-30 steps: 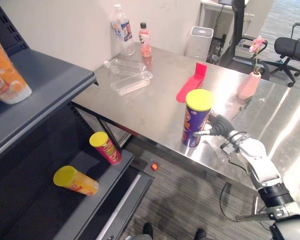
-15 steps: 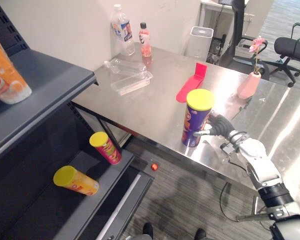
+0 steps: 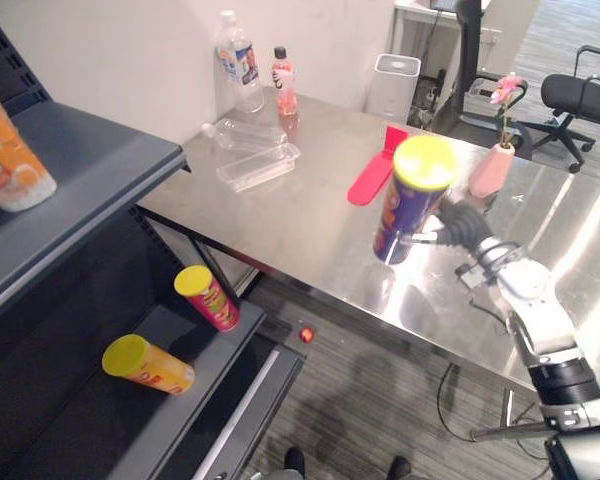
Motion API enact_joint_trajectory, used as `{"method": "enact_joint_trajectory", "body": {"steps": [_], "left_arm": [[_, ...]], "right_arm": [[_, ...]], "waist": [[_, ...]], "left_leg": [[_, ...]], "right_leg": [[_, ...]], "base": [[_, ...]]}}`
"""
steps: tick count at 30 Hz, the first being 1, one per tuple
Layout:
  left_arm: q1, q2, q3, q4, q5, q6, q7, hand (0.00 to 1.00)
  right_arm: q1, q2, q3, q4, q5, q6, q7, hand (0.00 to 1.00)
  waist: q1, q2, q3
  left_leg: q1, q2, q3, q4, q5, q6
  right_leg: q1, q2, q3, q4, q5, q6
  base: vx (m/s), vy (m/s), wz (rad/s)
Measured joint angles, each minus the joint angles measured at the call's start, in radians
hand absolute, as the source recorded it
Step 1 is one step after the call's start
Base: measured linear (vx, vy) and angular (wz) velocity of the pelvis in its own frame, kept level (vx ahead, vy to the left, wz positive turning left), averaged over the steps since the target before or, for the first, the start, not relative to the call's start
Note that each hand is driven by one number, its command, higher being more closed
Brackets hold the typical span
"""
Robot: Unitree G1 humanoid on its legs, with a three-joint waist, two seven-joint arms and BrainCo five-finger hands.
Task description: Put the gum and the chips on the shelf.
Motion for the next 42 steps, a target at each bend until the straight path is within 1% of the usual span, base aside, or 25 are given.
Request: {"method": "enact_joint_trajectory", "body": {"steps": [3, 5, 7, 9, 14, 16, 19, 24, 29, 32, 34, 36, 37, 38, 39, 40, 41, 42], "left_arm": [[0.000, 0.002, 0.002, 0.001, 0.026, 0.000, 0.001, 0.00], [0.001, 0.003, 0.006, 0.002, 0.030, 0.000, 0.001, 0.00], [0.000, 0.003, 0.010, 0.005, 0.036, 0.000, 0.001, 0.00], [-0.001, 0.003, 0.011, 0.009, 0.036, 0.000, 0.001, 0.00], [0.001, 0.003, 0.012, 0.019, 0.036, 0.001, 0.002, 0.00], [0.001, 0.003, 0.013, 0.019, 0.036, 0.001, 0.004, 0.00], [0.003, 0.003, 0.012, 0.022, 0.036, 0.006, 0.007, 0.00], [0.002, 0.002, 0.019, 0.030, 0.036, 0.009, 0.008, 0.00], [0.001, 0.002, 0.020, 0.030, 0.035, 0.021, 0.012, 0.00], [0.000, 0.001, 0.025, 0.030, 0.024, 0.031, 0.017, 0.00], [-0.006, 0.001, 0.031, 0.035, 0.015, 0.032, 0.017, 0.00], [-0.010, -0.002, 0.039, 0.037, -0.028, 0.032, 0.026, 0.00], [-0.010, -0.008, 0.046, 0.037, -0.053, 0.031, 0.034, 0.00], [-0.008, -0.024, 0.069, 0.037, -0.058, 0.028, 0.041, 0.00], [-0.008, -0.027, 0.073, 0.037, -0.061, 0.027, 0.043, 0.00], [-0.006, -0.030, 0.079, 0.037, -0.066, 0.027, 0.049, 0.00], [-0.003, -0.035, 0.080, 0.037, -0.080, 0.026, 0.049, 0.00], [0.010, -0.047, 0.089, 0.037, -0.110, 0.021, 0.049, 0.00]], "right_arm": [[-0.025, -0.005, -0.016, -0.031, 0.039, 0.000, 0.000, 1.00], [-0.025, -0.005, -0.021, -0.043, 0.041, 0.000, 0.001, 1.00], [-0.025, -0.005, -0.023, -0.045, 0.073, 0.006, 0.002, 1.00], [-0.025, -0.005, -0.023, -0.053, 0.080, 0.012, 0.002, 1.00], [-0.025, -0.005, -0.022, -0.071, 0.107, 0.021, 0.024, 1.00], [-0.024, -0.005, -0.021, -0.074, 0.113, 0.027, 0.025, 1.00], [-0.017, -0.005, -0.020, -0.074, 0.117, 0.049, 0.026, 1.00], [0.001, -0.004, -0.019, -0.074, 0.124, 0.055, 0.027, 1.00], [0.027, -0.003, -0.017, -0.074, 0.125, 0.057, 0.028, 1.00], [0.043, 0.003, 0.013, -0.074, 0.125, 0.060, 0.031, 1.00], [0.066, 0.012, 0.019, -0.074, 0.125, 0.060, 0.034, 1.00], [0.069, 0.015, 0.039, -0.069, 0.125, 0.061, 0.038, 1.00], [0.068, 0.025, 0.053, -0.066, 0.125, 0.061, 0.041, 1.00], [0.056, 0.055, 0.065, -0.049, 0.124, 0.060, 0.043, 1.00], [0.050, 0.060, 0.068, -0.044, 0.123, 0.060, 0.044, 1.00], [0.030, 0.071, 0.086, -0.017, 0.118, 0.059, 0.047, 1.00], [0.021, 0.071, 0.095, -0.005, 0.117, 0.059, 0.049, 1.00], [0.004, 0.071, 0.110, 0.012, 0.117, 0.059, 0.050, 1.00]], "waist": [[-0.003, -0.007, -0.011], [-0.006, -0.014, -0.017], [-0.007, -0.021, -0.022], [-0.007, -0.024, -0.026], [-0.007, -0.024, -0.050], [-0.007, -0.025, -0.051], [-0.007, -0.024, -0.060], [-0.007, -0.023, -0.069], [-0.006, -0.025, -0.073], [-0.005, -0.024, -0.073], [-0.006, -0.027, -0.073], [0.002, -0.027, -0.070], [0.013, -0.026, -0.069], [0.034, -0.017, -0.061], [0.038, -0.014, -0.058], [0.049, 0.000, -0.044], [0.056, 0.007, -0.039], [0.069, 0.034, -0.024]], "left_leg": [[0.007, 0.003, 0.006, -0.006, 0.000, -0.001], [0.007, 0.003, 0.007, -0.006, 0.000, -0.001], [0.008, 0.004, 0.009, -0.006, 0.000, -0.001], [0.009, 0.004, 0.010, -0.006, 0.000, -0.001], [0.011, 0.004, 0.020, -0.006, -0.001, -0.002], [0.014, 0.004, 0.027, -0.006, -0.001, -0.002], [0.015, 0.004, 0.028, -0.007, -0.001, -0.002], [0.015, 0.005, 0.025, -0.007, -0.001, -0.002], [0.008, 0.004, 0.006, -0.007, 0.001, -0.003], [0.005, 0.007, -0.008, -0.005, 0.003, -0.005], [-0.015, 0.008, -0.041, 0.022, 0.001, -0.007], [-0.054, 0.008, -0.083, 0.067, 0.000, -0.008], [-0.079, 0.014, -0.106, 0.096, 0.000, -0.008], [-0.101, 0.021, -0.123, 0.123, -0.003, -0.012], [-0.103, 0.023, -0.128, 0.127, -0.004, -0.013], [-0.105, 0.029, -0.138, 0.137, -0.008, -0.015], [-0.115, 0.030, -0.136, 0.144, -0.019, -0.010], [-0.117, 0.044, -0.102, 0.146, -0.043, 0.003]], "right_leg": [[0.000, 0.004, 0.010, 0.000, 0.000, 0.000], [-0.001, 0.004, 0.011, 0.000, 0.000, 0.000], [-0.001, 0.003, 0.013, 0.000, 0.000, 0.000], [-0.001, 0.003, 0.014, 0.000, 0.000, 0.000], [-0.003, 0.004, 0.021, 0.000, 0.000, 0.000], [-0.003, 0.005, 0.023, 0.000, 0.000, 0.000], [-0.002, 0.005, 0.025, 0.000, 0.001, -0.001], [-0.001, 0.006, 0.022, 0.001, 0.001, -0.002], [0.000, 0.006, 0.010, 0.001, 0.000, -0.003], [0.000, 0.006, -0.009, 0.019, -0.013, -0.012], [0.000, 0.002, -0.039, 0.048, -0.032, -0.016], [0.001, -0.002, -0.077, 0.071, -0.048, -0.019], [0.003, 0.000, -0.101, 0.071, -0.051, -0.022], [0.008, 0.009, -0.122, 0.071, -0.053, -0.026], [0.011, 0.011, -0.126, 0.071, -0.054, -0.028], [0.024, 0.014, -0.146, 0.074, -0.058, -0.034], [0.027, 0.015, -0.154, 0.080, -0.067, -0.038], [0.036, 0.023, -0.180, 0.090, -0.083, -0.041]], "base": [[-0.01, -0.006, -0.08], [0.00, 0.000, 0.00], [0.00, 0.000, 0.00], [0.00, 0.000, 0.00], [0.00, -0.001, -0.02], [-0.02, -0.003, -0.06], [-0.02, -0.005, -0.02], [0.00, 0.000, 0.00], [-0.01, -0.008, 0.09], [-0.01, -0.013, 0.17], [-0.01, -0.023, 0.47], [-0.03, -0.033, 0.63], [-0.10, -0.071, 0.64], [-0.08, -0.060, 0.51], [-0.10, -0.065, 0.46], [-0.12, -0.029, 0.32], [-0.20, -0.067, 0.45], [-0.19, -0.078, 0.58]]}}
